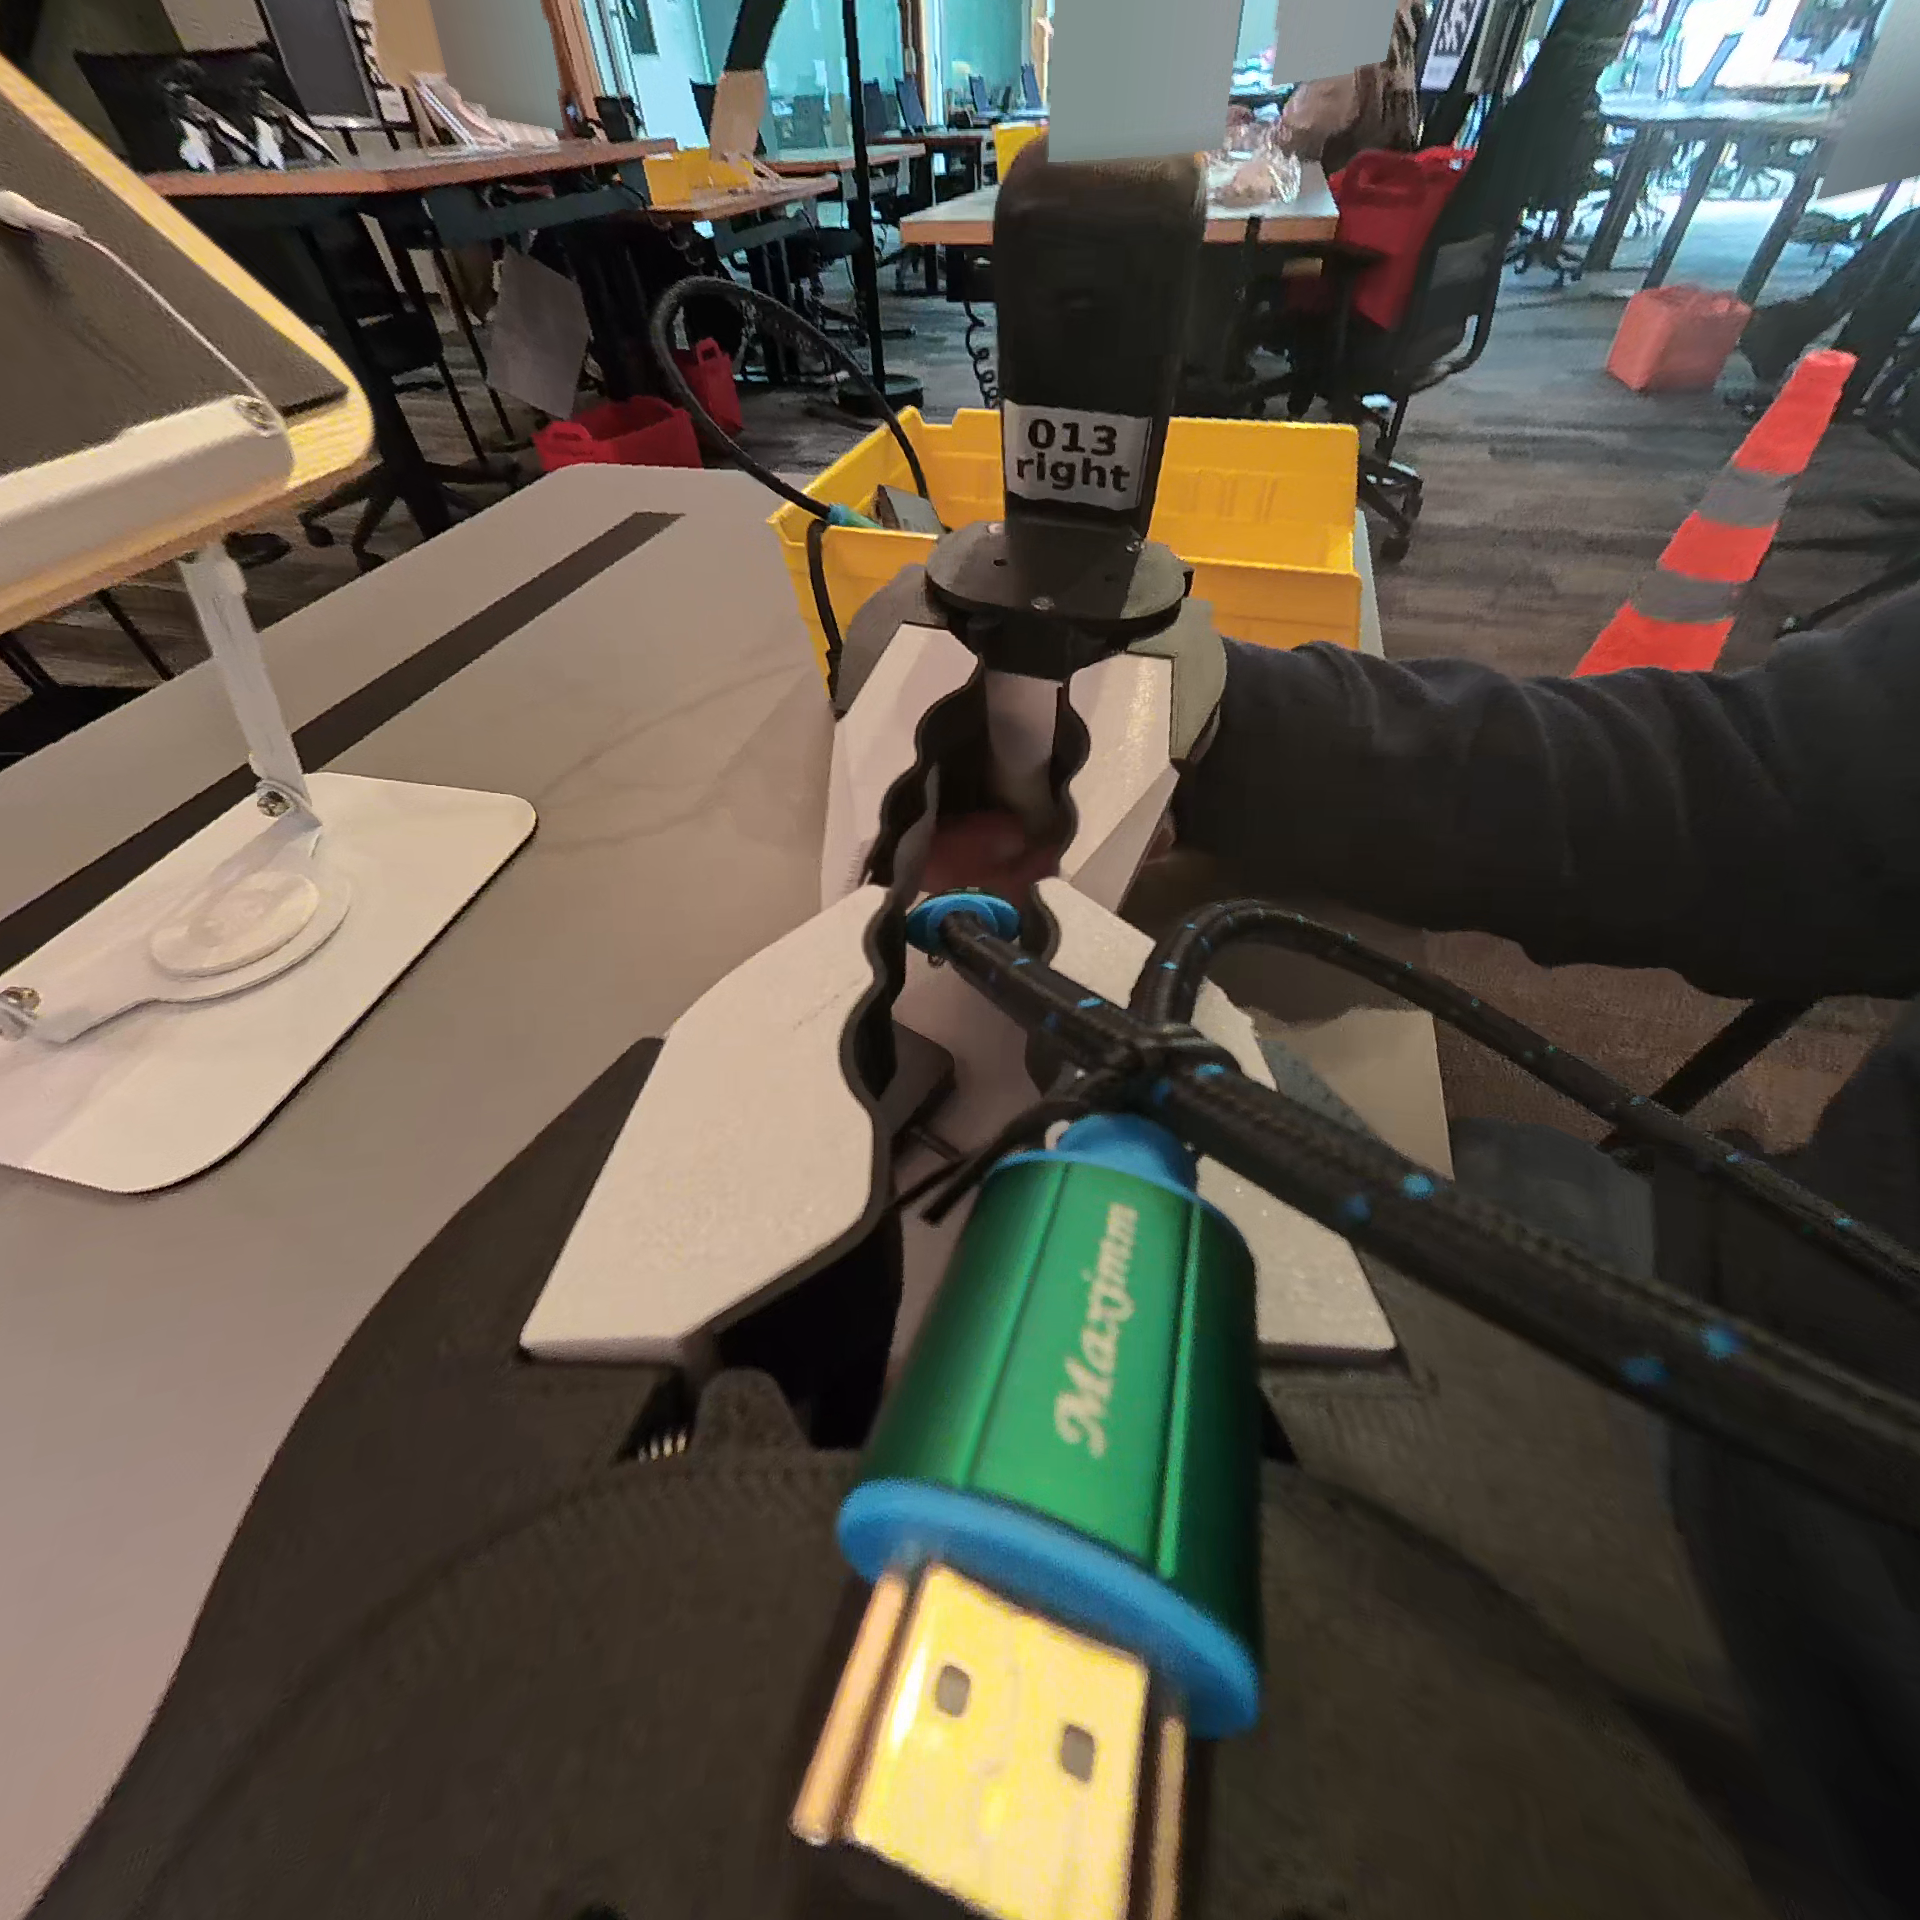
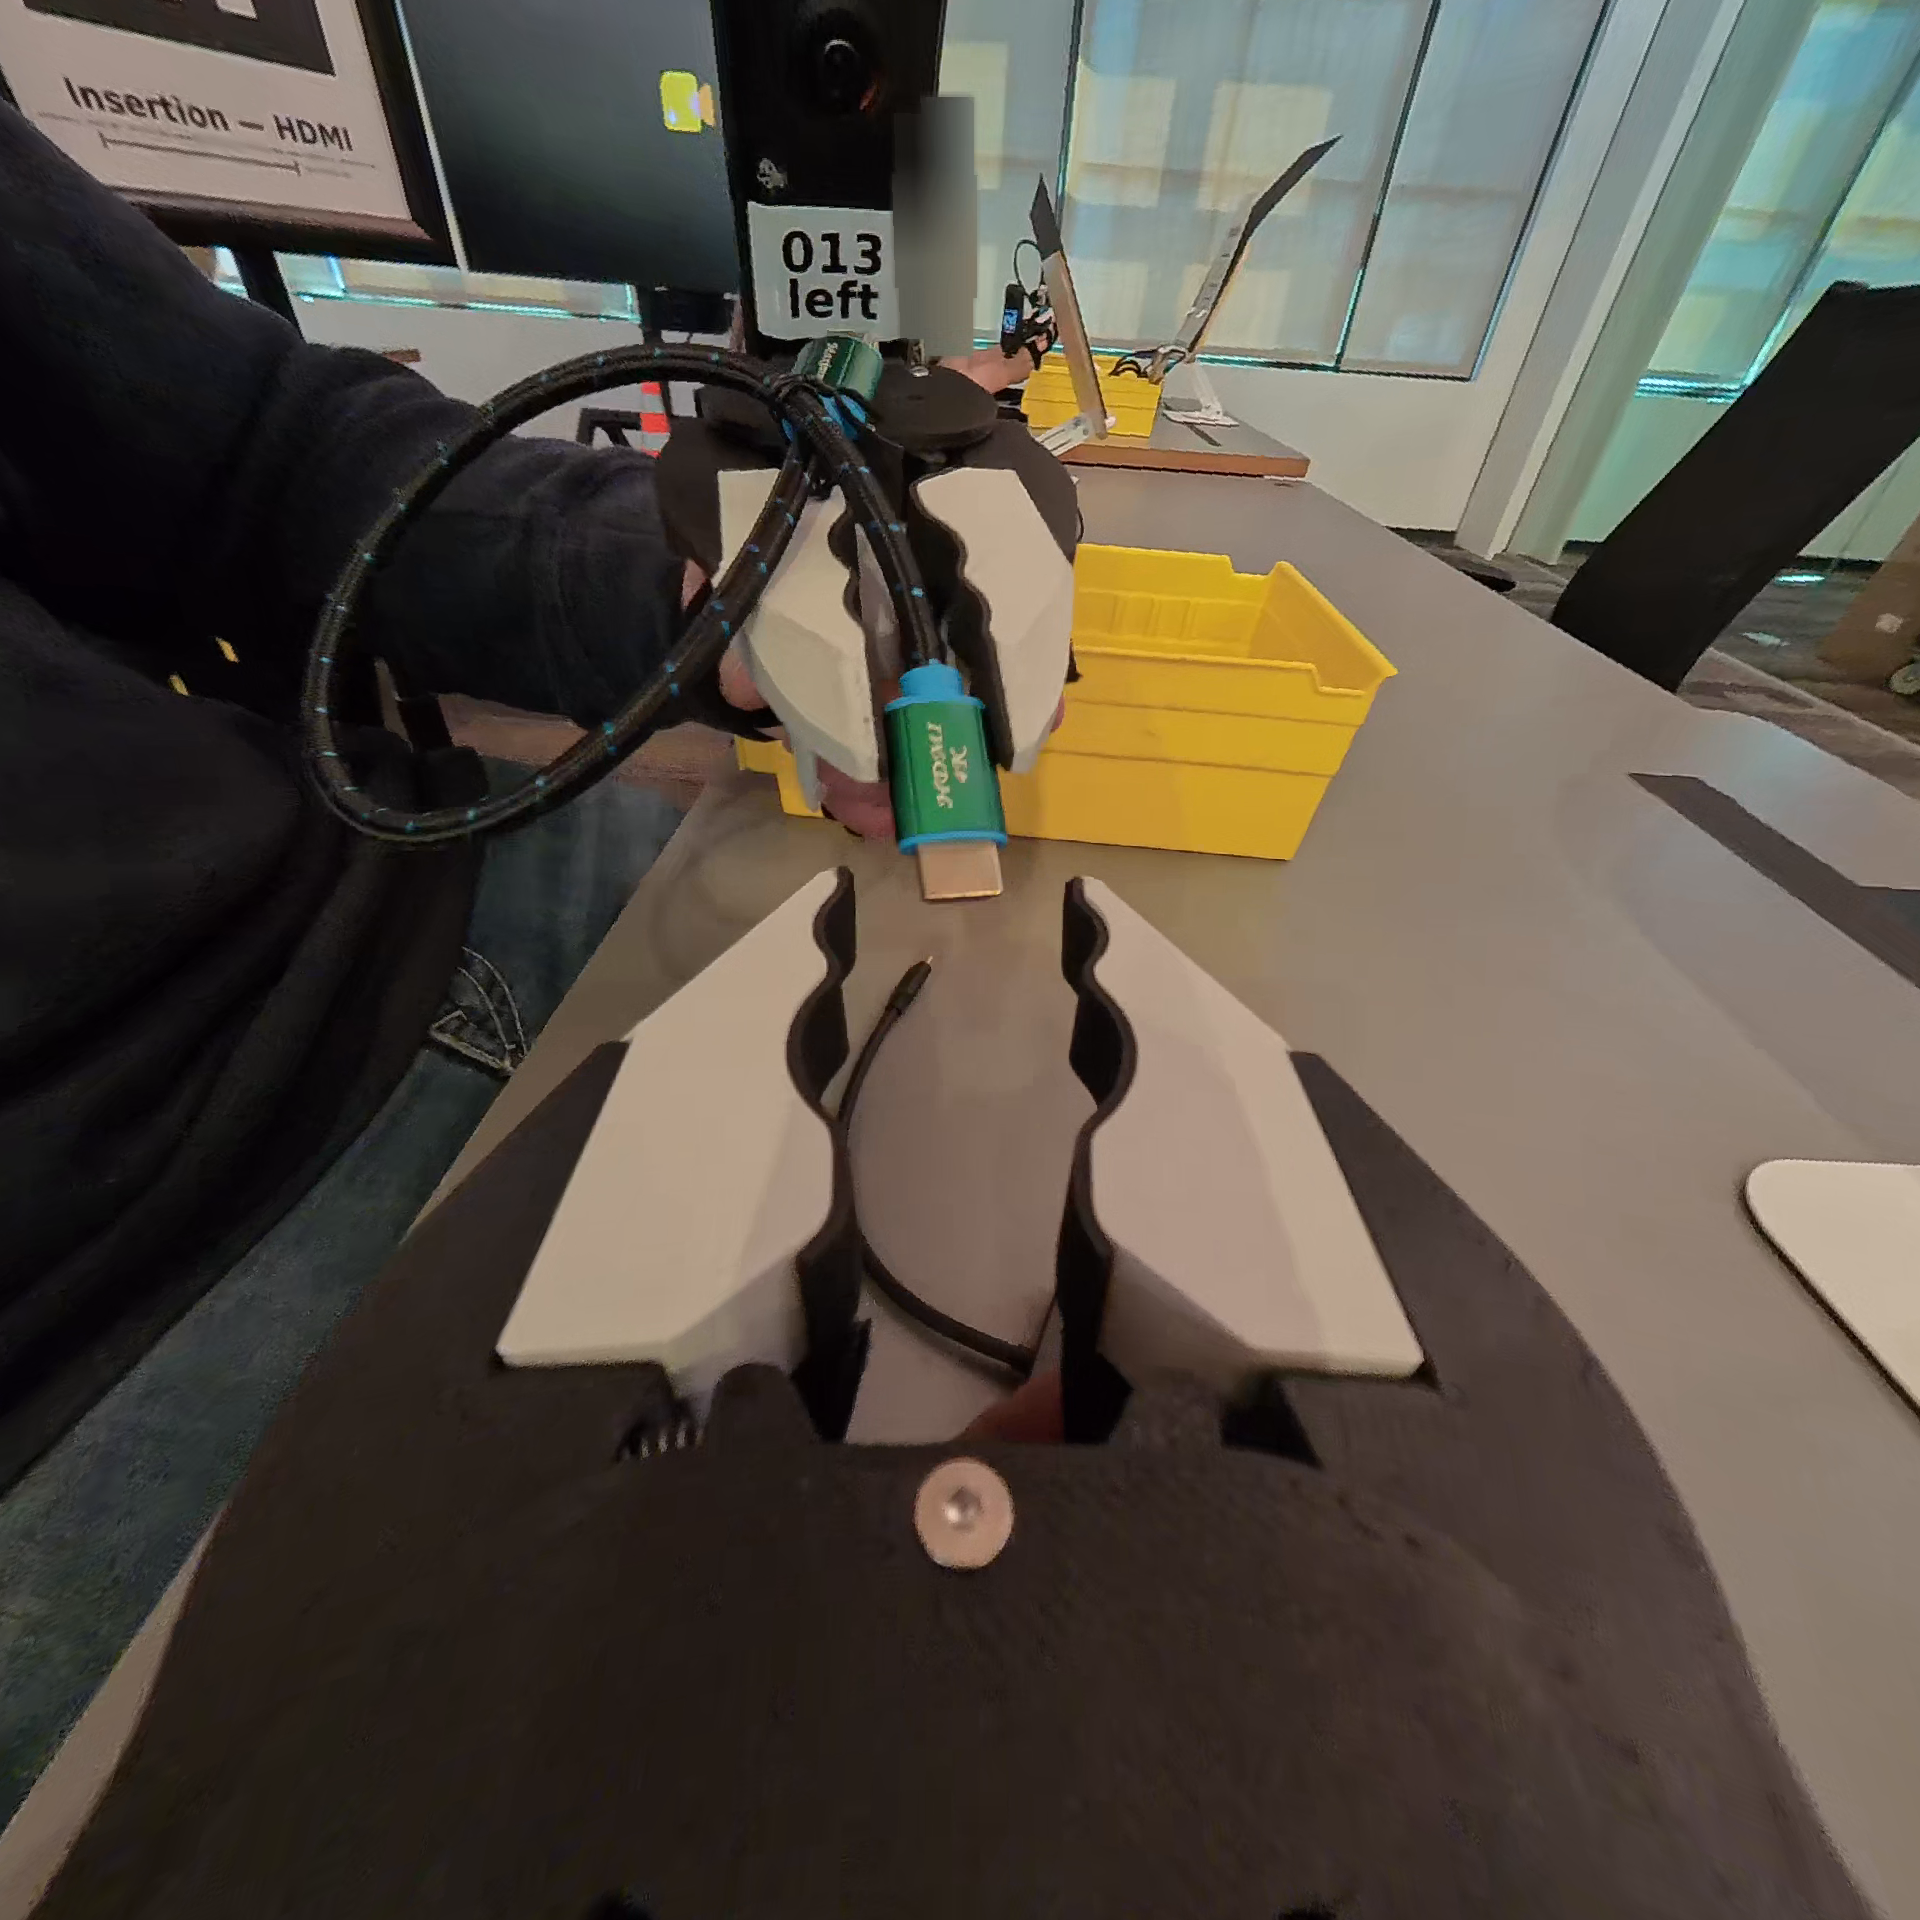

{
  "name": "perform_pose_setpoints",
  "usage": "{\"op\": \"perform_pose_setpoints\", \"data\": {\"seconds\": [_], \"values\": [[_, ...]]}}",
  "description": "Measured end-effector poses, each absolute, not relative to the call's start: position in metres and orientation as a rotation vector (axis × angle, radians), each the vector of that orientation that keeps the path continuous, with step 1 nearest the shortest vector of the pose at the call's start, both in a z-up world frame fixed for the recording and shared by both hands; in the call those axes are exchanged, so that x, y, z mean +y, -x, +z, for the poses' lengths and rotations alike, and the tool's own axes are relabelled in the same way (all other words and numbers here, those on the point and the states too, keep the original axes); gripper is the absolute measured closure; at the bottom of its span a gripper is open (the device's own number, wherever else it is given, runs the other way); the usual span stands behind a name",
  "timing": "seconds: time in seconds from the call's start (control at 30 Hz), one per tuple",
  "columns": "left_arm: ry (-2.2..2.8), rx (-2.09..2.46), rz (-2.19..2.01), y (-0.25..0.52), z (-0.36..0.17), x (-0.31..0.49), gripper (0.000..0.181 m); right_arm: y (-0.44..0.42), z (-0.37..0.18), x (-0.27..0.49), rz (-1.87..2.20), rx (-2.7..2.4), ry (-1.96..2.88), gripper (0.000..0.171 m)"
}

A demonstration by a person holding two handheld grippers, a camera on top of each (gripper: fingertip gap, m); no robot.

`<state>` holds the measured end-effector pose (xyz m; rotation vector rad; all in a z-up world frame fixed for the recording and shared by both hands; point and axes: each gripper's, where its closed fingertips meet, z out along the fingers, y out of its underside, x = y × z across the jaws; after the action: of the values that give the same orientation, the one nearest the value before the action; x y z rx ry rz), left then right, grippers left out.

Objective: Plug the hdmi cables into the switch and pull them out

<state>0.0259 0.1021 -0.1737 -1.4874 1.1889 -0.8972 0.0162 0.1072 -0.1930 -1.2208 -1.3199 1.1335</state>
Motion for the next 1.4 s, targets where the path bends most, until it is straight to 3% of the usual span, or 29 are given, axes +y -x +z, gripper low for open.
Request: {"op": "perform_pose_setpoints", "data": {"seconds": [0.2, 0.33, 1.4], "values": [[1.473, 1.131, -0.937, -0.021, -0.171, 0.106, 0.161, -0.014, -0.189, 0.108, 1.186, -1.284, 1.225, 0.135], [1.463, 1.121, -0.952, -0.021, -0.171, 0.105, 0.162, -0.016, -0.181, 0.107, 1.256, -1.236, 1.201, 0.154], [1.499, 1.142, -0.955, -0.023, -0.179, 0.101, 0.161, -0.017, -0.187, 0.103, 1.216, -1.297, 1.207, 0.154]]}}
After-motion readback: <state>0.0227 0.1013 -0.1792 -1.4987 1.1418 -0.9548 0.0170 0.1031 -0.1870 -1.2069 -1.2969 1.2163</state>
